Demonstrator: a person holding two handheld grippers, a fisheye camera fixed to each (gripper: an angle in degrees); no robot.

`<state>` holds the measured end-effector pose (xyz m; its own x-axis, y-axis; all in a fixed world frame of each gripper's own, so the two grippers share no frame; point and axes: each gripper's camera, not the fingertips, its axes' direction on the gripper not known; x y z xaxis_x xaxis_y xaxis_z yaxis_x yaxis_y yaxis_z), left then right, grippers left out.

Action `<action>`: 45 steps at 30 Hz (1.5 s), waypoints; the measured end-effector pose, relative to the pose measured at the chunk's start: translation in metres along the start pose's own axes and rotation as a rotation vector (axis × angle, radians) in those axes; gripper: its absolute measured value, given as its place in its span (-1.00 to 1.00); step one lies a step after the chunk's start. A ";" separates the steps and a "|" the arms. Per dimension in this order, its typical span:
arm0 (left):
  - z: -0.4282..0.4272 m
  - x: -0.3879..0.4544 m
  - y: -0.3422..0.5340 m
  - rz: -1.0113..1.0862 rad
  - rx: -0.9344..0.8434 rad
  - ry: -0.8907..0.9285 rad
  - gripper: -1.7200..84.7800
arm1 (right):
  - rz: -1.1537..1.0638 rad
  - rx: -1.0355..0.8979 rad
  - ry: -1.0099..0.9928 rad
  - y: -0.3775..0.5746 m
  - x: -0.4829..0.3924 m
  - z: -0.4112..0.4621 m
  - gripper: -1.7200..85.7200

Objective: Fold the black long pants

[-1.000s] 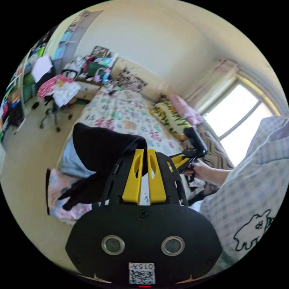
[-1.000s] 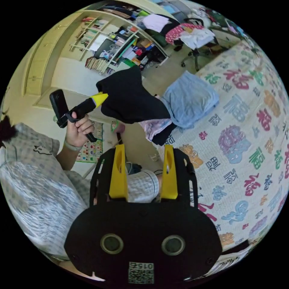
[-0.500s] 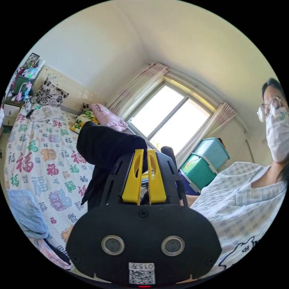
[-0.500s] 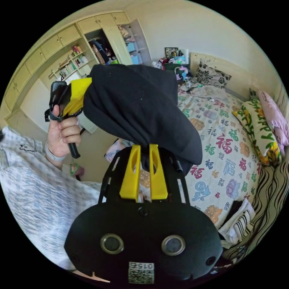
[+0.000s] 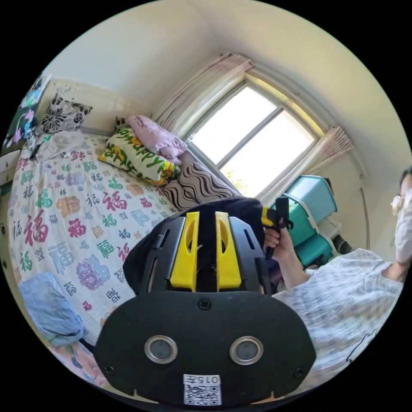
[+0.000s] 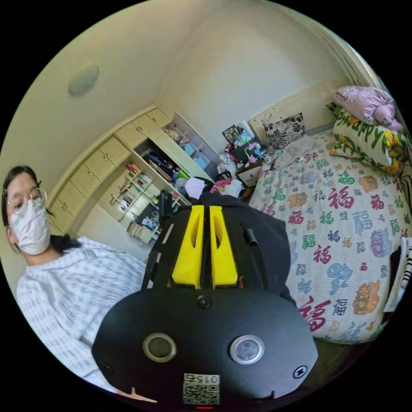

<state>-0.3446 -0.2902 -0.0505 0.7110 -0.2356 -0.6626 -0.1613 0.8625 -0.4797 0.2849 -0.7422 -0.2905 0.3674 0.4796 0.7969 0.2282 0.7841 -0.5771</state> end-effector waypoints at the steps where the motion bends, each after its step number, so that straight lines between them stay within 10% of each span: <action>1: -0.004 0.002 0.003 -0.009 0.017 0.003 -0.72 | 0.019 0.064 -0.072 0.002 0.000 -0.013 -0.94; 12: 0.025 0.041 0.019 0.045 -0.187 -0.095 -0.48 | 0.047 0.239 -0.266 0.008 -0.018 -0.066 -0.94; 21: 0.017 0.058 -0.038 0.074 -0.162 0.044 -0.94 | 0.080 0.230 -0.232 0.009 -0.029 -0.081 -0.93; 33: -0.019 0.093 -0.123 0.061 0.064 0.380 -0.98 | 0.149 -0.146 -0.021 0.047 0.002 -0.074 -0.87; 45: 0.026 0.122 -0.199 -0.133 0.057 0.247 -0.98 | 0.031 -0.126 0.136 0.105 -0.072 -0.079 -0.55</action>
<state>-0.2078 -0.4791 -0.0209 0.5342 -0.4445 -0.7191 -0.0334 0.8388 -0.5433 0.3534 -0.7254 -0.4230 0.4928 0.4381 0.7518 0.3232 0.7100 -0.6256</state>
